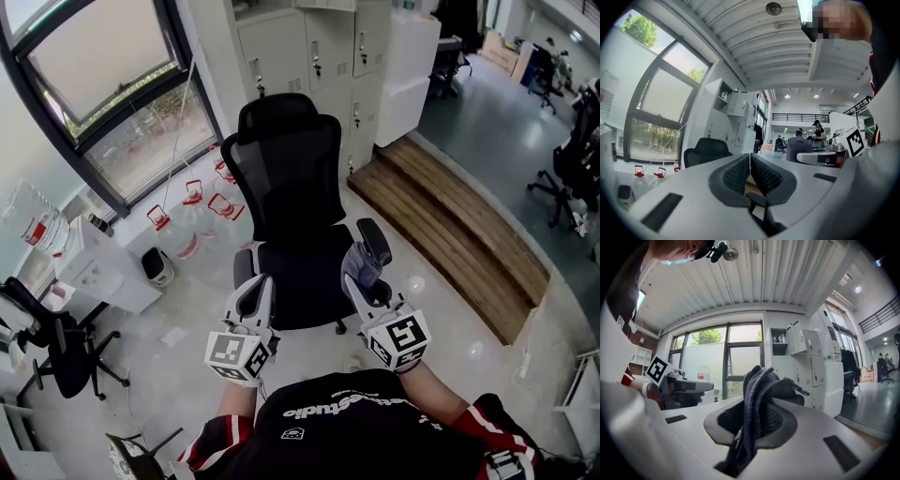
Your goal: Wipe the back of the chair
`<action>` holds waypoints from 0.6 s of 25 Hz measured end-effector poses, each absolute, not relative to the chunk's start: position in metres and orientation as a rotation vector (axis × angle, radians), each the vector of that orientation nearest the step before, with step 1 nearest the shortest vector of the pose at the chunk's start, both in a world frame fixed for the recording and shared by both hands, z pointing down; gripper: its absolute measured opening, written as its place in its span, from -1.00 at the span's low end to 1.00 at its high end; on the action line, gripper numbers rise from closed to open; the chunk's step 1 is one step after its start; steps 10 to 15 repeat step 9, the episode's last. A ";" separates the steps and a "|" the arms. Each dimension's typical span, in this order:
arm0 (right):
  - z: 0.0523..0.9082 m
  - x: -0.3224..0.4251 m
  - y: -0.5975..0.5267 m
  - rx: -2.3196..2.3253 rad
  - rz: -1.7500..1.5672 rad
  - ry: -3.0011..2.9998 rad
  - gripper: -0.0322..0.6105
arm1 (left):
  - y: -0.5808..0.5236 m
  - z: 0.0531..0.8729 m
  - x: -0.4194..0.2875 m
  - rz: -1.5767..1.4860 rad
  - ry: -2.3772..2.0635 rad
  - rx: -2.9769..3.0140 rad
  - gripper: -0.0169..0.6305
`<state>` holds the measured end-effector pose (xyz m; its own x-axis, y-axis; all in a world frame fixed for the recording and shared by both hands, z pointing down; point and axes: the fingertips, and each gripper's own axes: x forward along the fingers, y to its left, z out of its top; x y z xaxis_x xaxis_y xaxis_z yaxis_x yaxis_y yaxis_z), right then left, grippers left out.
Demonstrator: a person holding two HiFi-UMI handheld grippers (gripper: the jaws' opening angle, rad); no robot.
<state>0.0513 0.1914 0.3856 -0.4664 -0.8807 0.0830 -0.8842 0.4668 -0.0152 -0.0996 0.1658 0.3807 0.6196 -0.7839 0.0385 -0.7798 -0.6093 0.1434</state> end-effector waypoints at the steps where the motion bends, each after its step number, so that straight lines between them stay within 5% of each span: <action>1: 0.385 0.051 0.191 1.590 0.086 -2.637 -0.69 | 0.166 0.381 -0.099 -0.043 -1.306 2.695 -0.86; 15: 0.379 0.048 0.194 1.600 0.087 -2.636 -0.69 | 0.170 0.374 -0.098 -0.055 -1.301 2.701 -0.86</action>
